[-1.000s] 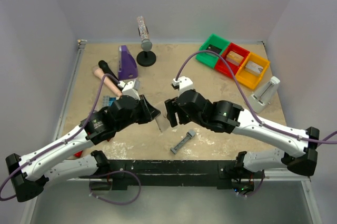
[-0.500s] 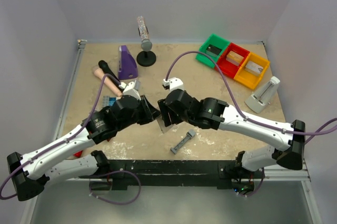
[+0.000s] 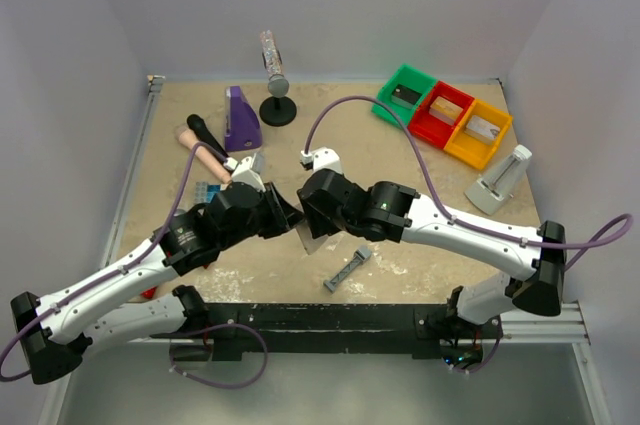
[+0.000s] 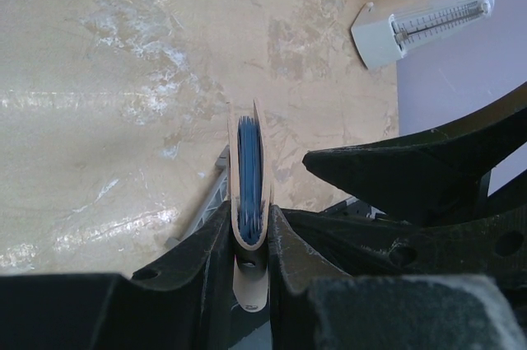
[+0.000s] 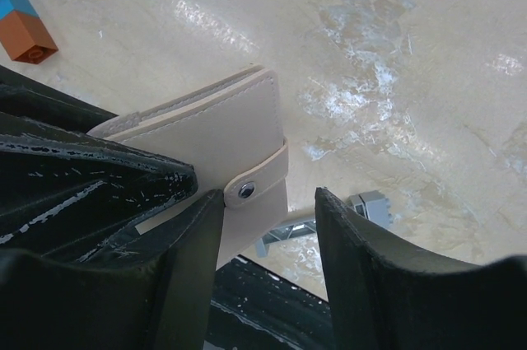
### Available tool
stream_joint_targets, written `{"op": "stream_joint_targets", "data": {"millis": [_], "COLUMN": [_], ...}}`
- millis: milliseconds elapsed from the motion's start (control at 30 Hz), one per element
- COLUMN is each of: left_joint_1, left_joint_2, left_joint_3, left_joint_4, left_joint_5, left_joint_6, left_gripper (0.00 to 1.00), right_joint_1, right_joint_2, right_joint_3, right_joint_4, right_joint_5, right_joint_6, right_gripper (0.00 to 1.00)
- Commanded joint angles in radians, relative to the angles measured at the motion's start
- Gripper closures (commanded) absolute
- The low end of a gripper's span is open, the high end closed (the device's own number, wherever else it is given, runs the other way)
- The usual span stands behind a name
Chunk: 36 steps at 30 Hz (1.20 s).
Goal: Take the credit cards out of the card holder
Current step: Open the card holder.
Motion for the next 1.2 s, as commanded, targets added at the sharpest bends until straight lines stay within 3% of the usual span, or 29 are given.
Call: {"op": "stream_joint_targets", "data": {"millis": [0,267,633,733,1167], "left_joint_1": [-0.01,-0.014,-0.015,-0.015,-0.015], "left_joint_2": [-0.043,-0.044,-0.057,-0.06,-0.084], "left_joint_3": [0.013,0.01,0.006,0.004,-0.006], "left_joint_4": [0.151,0.161,0.16,0.16,0.131], "left_joint_5": [0.079,0.091,0.089,0.088,0.057], "left_joint_6": [-0.055,-0.055,-0.053,-0.047,-0.036], "left_gripper": [1.0,1.0,1.0,1.0,1.0], "right_joint_1": [0.001,0.001,0.001,0.0,-0.008], "right_joint_2": [0.035,0.063,0.069,0.068,0.035], "right_joint_3": [0.024,0.035,0.033,0.035,0.033], "right_joint_4": [-0.032,-0.043,-0.058,-0.064,-0.098], "right_joint_5": [0.037,0.046,0.048,0.054,0.112], "right_joint_6": [0.016,-0.006,-0.029,-0.032,-0.032], "right_gripper": [0.48,0.57,0.87,1.0,1.0]}}
